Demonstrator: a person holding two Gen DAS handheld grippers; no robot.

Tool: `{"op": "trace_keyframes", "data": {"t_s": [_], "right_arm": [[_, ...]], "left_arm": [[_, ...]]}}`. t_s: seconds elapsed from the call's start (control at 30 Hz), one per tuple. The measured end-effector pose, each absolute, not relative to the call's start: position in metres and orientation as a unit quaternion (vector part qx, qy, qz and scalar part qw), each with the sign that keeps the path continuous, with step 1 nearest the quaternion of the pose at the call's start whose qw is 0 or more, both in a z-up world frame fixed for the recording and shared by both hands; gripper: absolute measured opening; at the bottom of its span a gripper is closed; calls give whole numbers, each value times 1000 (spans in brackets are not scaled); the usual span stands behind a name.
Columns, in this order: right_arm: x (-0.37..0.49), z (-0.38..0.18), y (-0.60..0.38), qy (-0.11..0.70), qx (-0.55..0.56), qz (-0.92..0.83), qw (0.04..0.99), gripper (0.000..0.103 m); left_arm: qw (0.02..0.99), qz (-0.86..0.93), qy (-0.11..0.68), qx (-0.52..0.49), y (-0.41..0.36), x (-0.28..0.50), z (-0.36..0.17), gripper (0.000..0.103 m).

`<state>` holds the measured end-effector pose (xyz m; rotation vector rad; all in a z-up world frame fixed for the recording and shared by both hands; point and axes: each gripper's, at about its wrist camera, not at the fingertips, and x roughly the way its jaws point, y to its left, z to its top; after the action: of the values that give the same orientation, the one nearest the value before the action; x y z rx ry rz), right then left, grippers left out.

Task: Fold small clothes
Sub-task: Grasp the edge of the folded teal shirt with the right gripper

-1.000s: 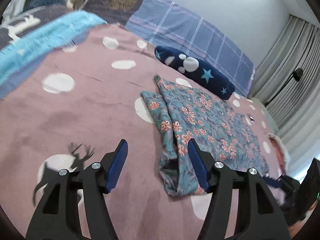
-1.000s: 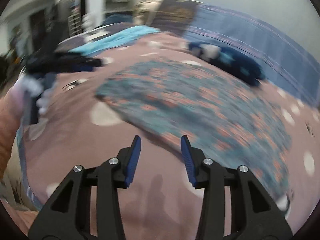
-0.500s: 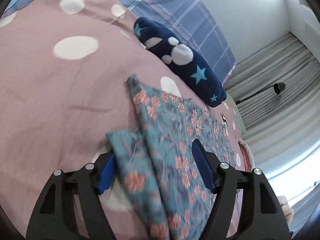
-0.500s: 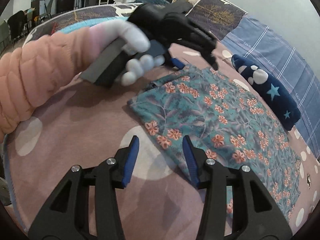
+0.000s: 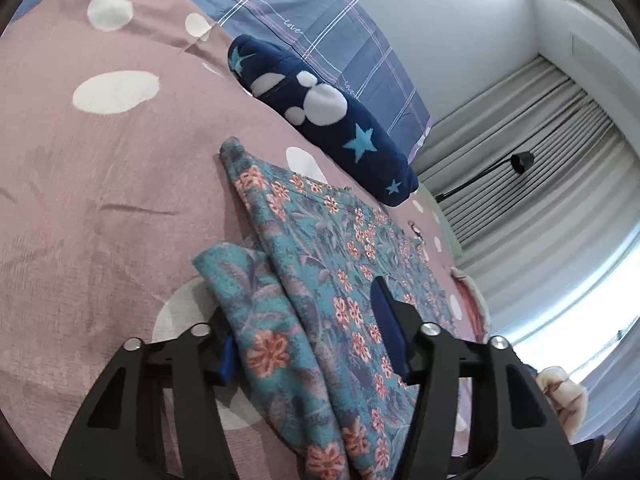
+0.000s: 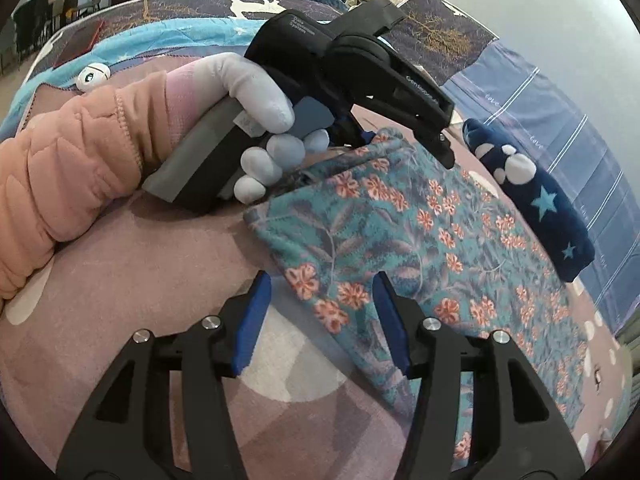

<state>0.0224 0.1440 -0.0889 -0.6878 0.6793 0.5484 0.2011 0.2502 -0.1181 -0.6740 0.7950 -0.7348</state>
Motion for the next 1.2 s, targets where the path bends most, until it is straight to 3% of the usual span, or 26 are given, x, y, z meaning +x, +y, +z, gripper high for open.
{"op": "trace_keyframes", "data": {"t_s": [0.17, 0.4, 1.07, 1.13, 1.2], "right_arm": [[28, -94, 160, 312, -352, 244, 848, 55], [29, -108, 200, 237, -420, 166, 860, 57], [60, -105, 193, 262, -379, 126, 879, 54], [65, -106, 196, 262, -377, 130, 879, 46], [68, -106, 195, 267, -372, 133, 879, 18]], "left_arm": [[794, -354, 375, -321, 254, 201, -122, 46], [791, -362, 375, -321, 253, 201, -124, 41], [783, -368, 373, -334, 256, 201, -126, 38], [784, -367, 374, -333, 256, 201, -126, 38], [786, -363, 375, -331, 254, 201, -125, 35]]}}
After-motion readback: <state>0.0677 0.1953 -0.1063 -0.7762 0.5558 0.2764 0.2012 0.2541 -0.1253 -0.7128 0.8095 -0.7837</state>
